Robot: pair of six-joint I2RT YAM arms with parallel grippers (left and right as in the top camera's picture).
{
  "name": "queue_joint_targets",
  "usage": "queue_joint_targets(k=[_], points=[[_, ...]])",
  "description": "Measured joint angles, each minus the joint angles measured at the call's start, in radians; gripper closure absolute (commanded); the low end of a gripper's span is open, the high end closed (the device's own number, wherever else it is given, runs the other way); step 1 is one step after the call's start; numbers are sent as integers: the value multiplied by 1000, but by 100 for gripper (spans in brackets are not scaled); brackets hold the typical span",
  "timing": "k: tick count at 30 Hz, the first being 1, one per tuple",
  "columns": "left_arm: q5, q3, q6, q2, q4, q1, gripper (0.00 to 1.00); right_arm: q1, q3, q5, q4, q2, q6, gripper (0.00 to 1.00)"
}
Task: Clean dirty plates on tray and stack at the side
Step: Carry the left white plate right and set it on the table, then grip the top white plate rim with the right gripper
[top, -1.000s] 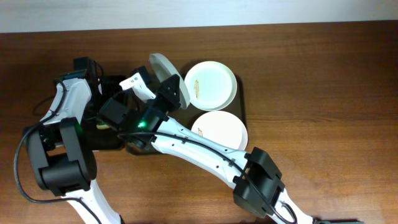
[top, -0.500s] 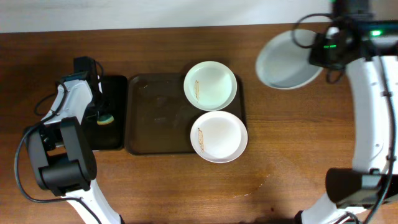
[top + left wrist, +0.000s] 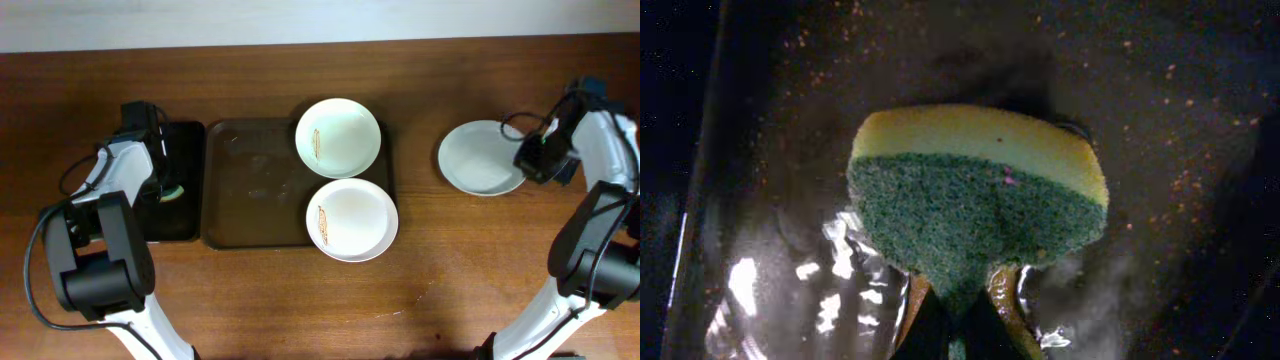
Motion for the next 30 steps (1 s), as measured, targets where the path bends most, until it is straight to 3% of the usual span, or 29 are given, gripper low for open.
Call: queue_joint_targets(k=[1,5,6,8,10,12,16,22,26,29,30], points=[[0,-3,0,-2,2,0,100,0,-45,-3,20,0,4,64],[0,-6,0,-2,9,0,100,0,-51,-37,-20,0,11,58],[0,-6,0,-3,10,0,100,5,-11,-84,-43,-3,11,52],[0,-8,0,-3,12,0,100,61,130,-194,-41,-44,16,25],[5,-8,0,-3,12,0,100,175,209,-245,4,-90,31,25],[15,-8,0,-3,12,2,100,346,222,-234,90,-89,75,28],[17,-9,0,-5,12,3,100,575,222,-167,201,37,114,46],[18,-9,0,-5,12,3,100,596,222,-126,241,208,103,56],[19,-9,0,-5,12,3,100,605,222,-130,275,224,54,83],[20,-9,0,-5,12,4,100,636,222,-129,288,230,36,96],[20,-9,0,-5,12,4,100,647,222,-129,300,237,35,96]])
